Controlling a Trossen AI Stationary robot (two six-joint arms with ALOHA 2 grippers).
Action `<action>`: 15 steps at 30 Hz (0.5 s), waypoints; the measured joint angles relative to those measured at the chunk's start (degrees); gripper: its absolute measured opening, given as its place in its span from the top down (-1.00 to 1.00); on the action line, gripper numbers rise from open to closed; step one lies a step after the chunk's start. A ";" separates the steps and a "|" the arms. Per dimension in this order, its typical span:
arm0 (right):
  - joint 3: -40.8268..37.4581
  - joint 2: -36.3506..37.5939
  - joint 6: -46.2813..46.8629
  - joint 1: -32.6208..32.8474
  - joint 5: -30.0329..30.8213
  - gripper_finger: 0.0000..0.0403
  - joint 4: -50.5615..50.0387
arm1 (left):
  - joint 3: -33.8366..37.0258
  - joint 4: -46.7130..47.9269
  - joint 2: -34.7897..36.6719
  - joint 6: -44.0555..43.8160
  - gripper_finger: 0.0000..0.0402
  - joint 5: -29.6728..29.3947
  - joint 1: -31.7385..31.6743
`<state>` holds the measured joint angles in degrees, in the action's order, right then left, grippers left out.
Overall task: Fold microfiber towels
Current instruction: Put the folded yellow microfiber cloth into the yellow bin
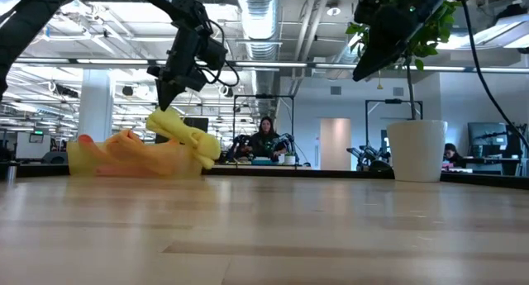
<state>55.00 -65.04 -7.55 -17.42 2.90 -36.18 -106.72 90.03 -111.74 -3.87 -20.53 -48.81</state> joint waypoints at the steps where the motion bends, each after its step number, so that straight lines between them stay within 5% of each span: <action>1: 0.00 0.00 0.00 -0.29 -0.02 -0.10 -0.01 | 0.00 -0.01 0.27 0.08 1.00 -0.44 -0.53; 6: 0.00 0.00 0.00 -1.44 -0.02 -0.10 0.04 | 1.30 -0.20 1.90 0.08 1.00 0.23 -2.65; 15: 0.00 0.00 -0.42 -1.87 -0.02 -0.10 2.26 | 19.28 0.05 11.07 -1.98 1.00 -1.16 -5.07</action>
<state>55.00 -65.04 -7.97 -19.29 2.87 -33.92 -87.43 90.08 -100.67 -5.85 -21.69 -53.88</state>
